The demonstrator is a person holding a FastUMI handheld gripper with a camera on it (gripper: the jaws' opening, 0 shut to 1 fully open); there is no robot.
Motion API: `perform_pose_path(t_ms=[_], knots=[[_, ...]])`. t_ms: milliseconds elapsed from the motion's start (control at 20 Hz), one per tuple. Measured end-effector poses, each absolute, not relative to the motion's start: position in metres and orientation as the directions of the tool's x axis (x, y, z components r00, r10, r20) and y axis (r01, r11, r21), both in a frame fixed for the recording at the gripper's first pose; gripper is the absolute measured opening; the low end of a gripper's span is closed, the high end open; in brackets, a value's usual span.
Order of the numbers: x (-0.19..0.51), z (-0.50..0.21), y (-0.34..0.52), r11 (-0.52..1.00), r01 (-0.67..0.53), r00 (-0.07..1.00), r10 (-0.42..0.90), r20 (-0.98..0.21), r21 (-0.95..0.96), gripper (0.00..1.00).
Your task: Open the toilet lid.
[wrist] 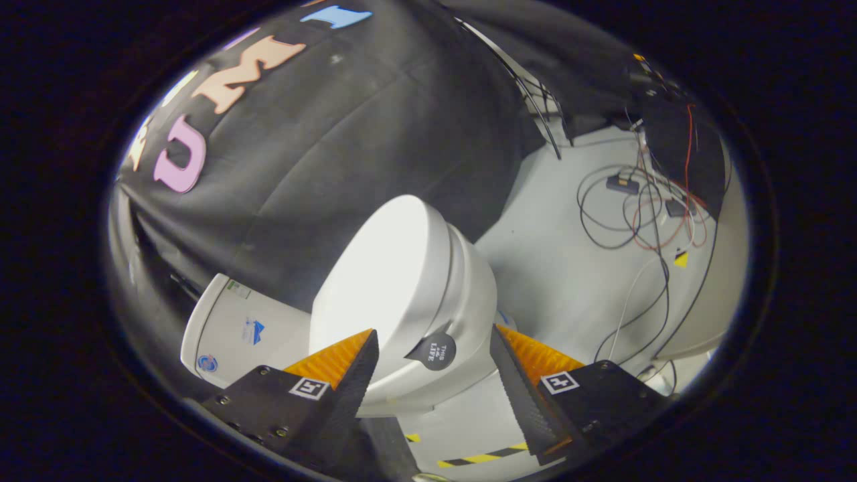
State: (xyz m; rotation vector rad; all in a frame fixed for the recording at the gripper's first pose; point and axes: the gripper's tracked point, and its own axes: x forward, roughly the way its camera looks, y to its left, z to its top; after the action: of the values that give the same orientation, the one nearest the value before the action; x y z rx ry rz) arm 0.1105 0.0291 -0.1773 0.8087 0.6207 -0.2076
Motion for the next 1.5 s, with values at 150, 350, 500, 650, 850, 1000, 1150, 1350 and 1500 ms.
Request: perform_pose_path(t_ms=[150,350,500,650,850,1000,1150,1350,1500], knots=[[0.116,-0.193,0.035,0.641,0.435,0.774,0.091,-0.626,0.632,0.97],[0.123,-0.2,0.041,0.597,0.452,0.761,0.131,-0.636,0.663,0.97],[0.13,-0.205,0.049,0.583,0.448,0.756,0.159,-0.636,0.678,0.97],[0.133,-0.208,0.057,0.57,0.443,0.747,0.191,-0.636,0.692,0.97],[0.137,-0.216,0.063,0.55,0.452,0.734,0.217,-0.643,0.702,0.6],[0.133,-0.224,0.059,0.554,0.483,0.711,0.204,-0.673,0.678,0.49],[0.135,-0.227,0.063,0.497,0.5,0.721,0.216,-0.659,0.71,0.14],[0.136,-0.217,0.061,0.533,0.454,0.729,0.239,-0.642,0.714,0.14],[0.134,-0.229,0.06,0.543,0.48,0.715,0.213,-0.666,0.689,0.02]])
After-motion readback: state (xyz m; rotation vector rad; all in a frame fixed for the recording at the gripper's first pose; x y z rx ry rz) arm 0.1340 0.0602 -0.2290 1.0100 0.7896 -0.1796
